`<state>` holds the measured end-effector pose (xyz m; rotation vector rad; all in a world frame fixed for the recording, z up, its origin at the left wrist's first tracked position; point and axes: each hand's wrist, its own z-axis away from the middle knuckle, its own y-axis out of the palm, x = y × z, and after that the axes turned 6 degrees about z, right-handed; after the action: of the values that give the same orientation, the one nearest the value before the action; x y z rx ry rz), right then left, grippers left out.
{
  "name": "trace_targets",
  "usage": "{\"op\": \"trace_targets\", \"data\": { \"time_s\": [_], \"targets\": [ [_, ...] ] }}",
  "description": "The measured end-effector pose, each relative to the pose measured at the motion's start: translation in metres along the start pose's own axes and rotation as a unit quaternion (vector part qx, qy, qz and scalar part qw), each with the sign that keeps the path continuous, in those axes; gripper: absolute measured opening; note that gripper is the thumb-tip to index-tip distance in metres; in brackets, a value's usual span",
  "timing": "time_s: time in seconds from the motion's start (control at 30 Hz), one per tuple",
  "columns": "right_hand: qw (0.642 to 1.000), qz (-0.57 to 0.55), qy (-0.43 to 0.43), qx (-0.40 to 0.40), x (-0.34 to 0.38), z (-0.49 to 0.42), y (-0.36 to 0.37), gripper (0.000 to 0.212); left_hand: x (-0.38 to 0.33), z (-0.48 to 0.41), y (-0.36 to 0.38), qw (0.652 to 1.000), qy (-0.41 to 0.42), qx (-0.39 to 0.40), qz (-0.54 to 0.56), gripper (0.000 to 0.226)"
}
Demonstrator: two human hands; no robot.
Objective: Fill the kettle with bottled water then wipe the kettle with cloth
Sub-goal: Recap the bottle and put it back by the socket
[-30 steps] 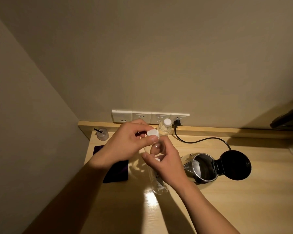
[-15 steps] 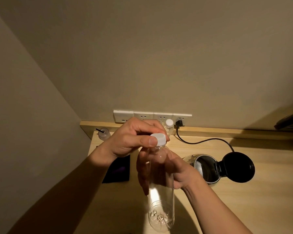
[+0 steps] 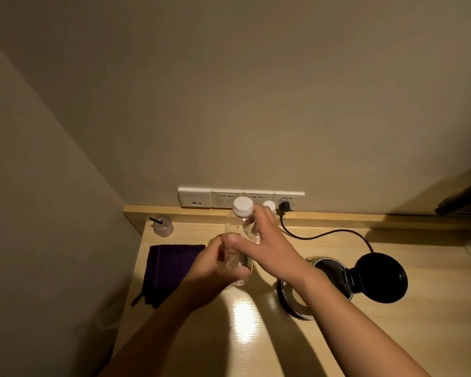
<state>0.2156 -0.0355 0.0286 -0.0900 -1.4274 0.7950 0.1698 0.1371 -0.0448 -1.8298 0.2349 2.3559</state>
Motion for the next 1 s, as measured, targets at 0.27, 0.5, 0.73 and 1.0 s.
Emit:
{"op": "trace_targets", "data": {
  "time_s": [0.27, 0.5, 0.73, 1.0],
  "targets": [
    [0.973, 0.214, -0.07, -0.048, 0.017, -0.063, -0.034, 0.04, 0.033, -0.058, -0.013, 0.993, -0.039, -0.089, -0.071, 0.054],
    [0.917, 0.394, -0.048, 0.038, 0.005, -0.109, -0.035, 0.024, 0.059, -0.103, -0.02, 0.985, -0.051, -0.115, -0.123, 0.06],
    [0.89, 0.453, -0.043, 0.033, -0.015, -0.117, -0.016, 0.032, 0.089, -0.128, -0.015, 0.979, -0.025, -0.129, -0.153, 0.068],
    [0.877, 0.478, -0.042, 0.002, -0.016, -0.121, -0.012, 0.038, 0.098, -0.136, -0.016, 0.98, -0.043, -0.138, -0.139, 0.074]
  ]
}}
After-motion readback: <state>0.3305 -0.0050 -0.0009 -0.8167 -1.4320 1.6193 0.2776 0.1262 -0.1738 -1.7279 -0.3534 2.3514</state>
